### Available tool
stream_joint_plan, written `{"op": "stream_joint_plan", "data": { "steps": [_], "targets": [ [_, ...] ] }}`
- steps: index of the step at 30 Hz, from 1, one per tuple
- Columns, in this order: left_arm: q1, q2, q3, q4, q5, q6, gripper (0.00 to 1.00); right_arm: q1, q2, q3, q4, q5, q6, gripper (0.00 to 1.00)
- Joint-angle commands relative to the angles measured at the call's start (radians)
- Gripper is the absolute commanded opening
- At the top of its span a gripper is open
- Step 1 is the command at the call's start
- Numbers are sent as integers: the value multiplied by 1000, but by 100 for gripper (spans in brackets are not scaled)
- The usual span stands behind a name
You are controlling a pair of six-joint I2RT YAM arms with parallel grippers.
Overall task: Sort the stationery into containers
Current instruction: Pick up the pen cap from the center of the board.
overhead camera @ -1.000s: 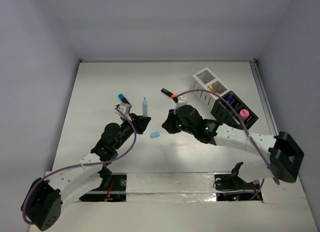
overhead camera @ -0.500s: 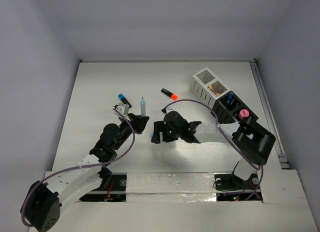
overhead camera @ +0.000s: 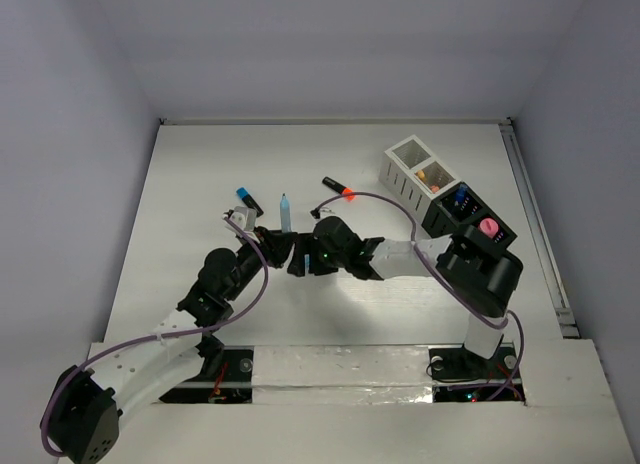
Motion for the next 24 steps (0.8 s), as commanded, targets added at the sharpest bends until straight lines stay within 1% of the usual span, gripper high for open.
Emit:
{"op": "stream_joint_plan", "data": {
  "steps": [1,4,7,8,14,17,18,21,24],
  "targets": [
    [2,-19,26,34,-7,5,0,5,55,73,-58,95,-44,76],
    [2,-21,26,31,-7,5,0,5,89,118,-128,126,-90,74],
    [2,-29,26,31,-15,7,0,5,109,167,-205,160,-115,71],
    [2,-33,24,29,-41,7,0,5,118,178,-219,171,-118,70],
    [2,-50,23,20,-56,7,0,5,158,216,-239,192,-136,68],
    [2,-53,23,16,-64,8,0,5,181,250,-243,194,-145,63],
    [2,-55,23,14,-66,8,0,5,195,262,-263,206,-150,59],
    [2,-62,23,9,-72,8,0,14,210,291,-295,218,-161,53],
    [2,-70,21,9,-73,10,0,14,220,301,-317,227,-168,50]
  ]
}}
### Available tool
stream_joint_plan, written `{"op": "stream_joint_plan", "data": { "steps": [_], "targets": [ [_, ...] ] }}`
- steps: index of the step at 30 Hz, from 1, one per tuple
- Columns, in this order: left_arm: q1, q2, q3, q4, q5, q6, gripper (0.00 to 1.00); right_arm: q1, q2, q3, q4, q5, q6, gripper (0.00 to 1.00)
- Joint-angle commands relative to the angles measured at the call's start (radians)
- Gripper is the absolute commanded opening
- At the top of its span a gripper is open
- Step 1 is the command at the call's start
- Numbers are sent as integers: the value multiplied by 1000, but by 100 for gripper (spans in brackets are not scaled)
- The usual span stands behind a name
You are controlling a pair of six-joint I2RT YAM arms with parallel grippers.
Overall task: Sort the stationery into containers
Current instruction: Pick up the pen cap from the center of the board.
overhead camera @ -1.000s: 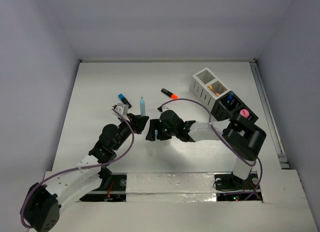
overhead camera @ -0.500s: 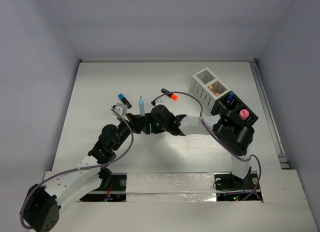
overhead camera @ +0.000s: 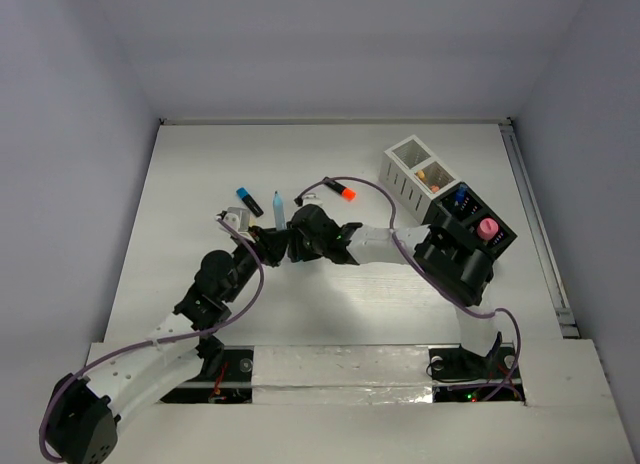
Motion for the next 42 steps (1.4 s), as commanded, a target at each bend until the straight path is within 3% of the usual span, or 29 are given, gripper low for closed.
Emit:
{"op": "stream_joint_plan", "data": {
  "steps": [1,13,16,21,23,27,35,38,42],
  "targets": [
    [2,-23,21,34,-15,10,0,13,46,10,-117,44,-30,50],
    [2,-40,21,20,-32,14,0,60,142,125,-288,160,-79,47],
    [2,-46,23,14,-43,14,0,60,148,120,-296,180,-71,35],
    [2,-55,24,-4,-74,18,0,60,147,106,-307,212,-70,30],
    [2,-55,26,-9,-80,18,0,60,135,91,-305,220,-70,30],
    [2,-54,28,-12,-84,18,0,60,119,83,-311,212,-73,45],
    [2,-57,28,-14,-91,21,0,60,115,69,-316,205,-87,46],
    [2,-55,28,-14,-91,21,0,60,127,76,-330,215,-96,37],
    [2,-54,28,-15,-92,21,0,60,121,59,-336,241,-94,13]
  ]
}}
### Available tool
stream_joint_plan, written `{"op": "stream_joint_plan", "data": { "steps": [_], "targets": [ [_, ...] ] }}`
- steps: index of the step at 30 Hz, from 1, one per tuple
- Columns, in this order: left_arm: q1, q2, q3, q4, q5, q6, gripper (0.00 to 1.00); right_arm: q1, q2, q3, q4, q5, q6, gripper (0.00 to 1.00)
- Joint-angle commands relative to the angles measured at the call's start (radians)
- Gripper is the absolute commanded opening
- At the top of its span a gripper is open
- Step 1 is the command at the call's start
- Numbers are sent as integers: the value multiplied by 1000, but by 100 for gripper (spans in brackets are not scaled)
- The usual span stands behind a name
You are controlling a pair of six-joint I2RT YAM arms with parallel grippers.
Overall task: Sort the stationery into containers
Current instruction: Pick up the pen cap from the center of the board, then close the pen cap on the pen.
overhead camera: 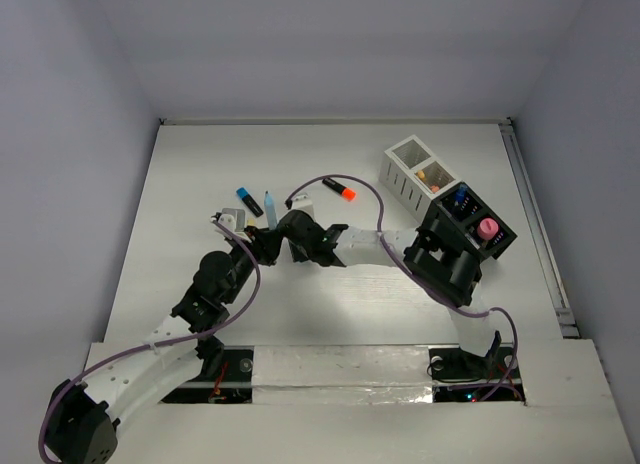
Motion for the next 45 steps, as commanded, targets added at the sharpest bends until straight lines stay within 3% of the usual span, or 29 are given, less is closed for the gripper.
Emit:
{"op": "stream_joint_plan", "data": {
  "steps": [1,14,18,25,31,45],
  "targets": [
    [-3,-15,28,47,-8,10,0,8,38,-82,-164,26,-6,12],
    [-3,68,24,112,76,8,0,-69,-459,-238,66,50,-5,0],
    [-3,119,18,161,115,-1,0,-78,-586,-237,245,72,-53,0],
    [-3,162,9,228,190,-20,0,-87,-617,-192,476,26,-105,0],
    [-3,188,11,255,238,-17,0,-87,-530,-62,490,-76,-72,0],
    [-3,168,8,249,232,-10,0,-87,-449,-2,493,-139,-36,0]
  ]
}}
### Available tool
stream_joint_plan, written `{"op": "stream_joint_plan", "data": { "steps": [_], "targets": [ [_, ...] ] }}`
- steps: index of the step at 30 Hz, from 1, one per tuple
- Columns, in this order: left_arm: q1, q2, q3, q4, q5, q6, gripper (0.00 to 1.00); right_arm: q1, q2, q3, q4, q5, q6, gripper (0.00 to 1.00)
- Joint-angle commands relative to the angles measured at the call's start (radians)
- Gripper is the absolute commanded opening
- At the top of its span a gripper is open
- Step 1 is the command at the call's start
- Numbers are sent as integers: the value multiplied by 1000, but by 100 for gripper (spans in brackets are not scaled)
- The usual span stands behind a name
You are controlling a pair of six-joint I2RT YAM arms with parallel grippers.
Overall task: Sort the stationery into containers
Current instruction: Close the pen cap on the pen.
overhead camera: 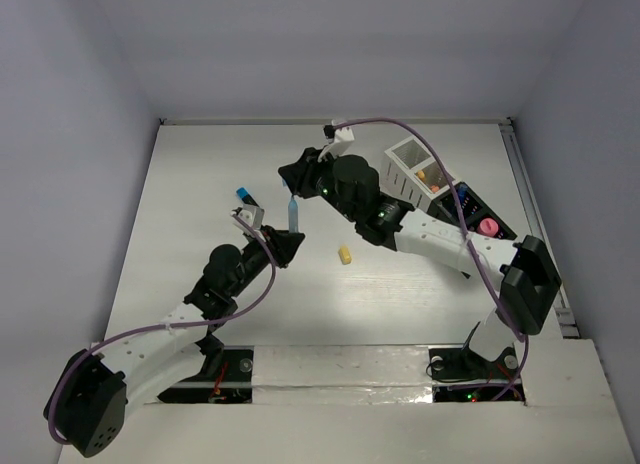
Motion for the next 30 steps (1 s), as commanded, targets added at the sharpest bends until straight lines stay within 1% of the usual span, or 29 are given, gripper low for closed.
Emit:
{"op": "stream_joint_plan", "data": {
  "steps": [1,11,30],
  "targets": [
    [-3,-25,8,60,1,2,0,1,1,43,39,-15,6,0],
    [-3,-51,8,29,-47,9,0,1,5,-3,49,-29,26,0],
    [-3,-80,9,6,-67,20,0,1,44,12,41,-49,32,0]
  ]
}}
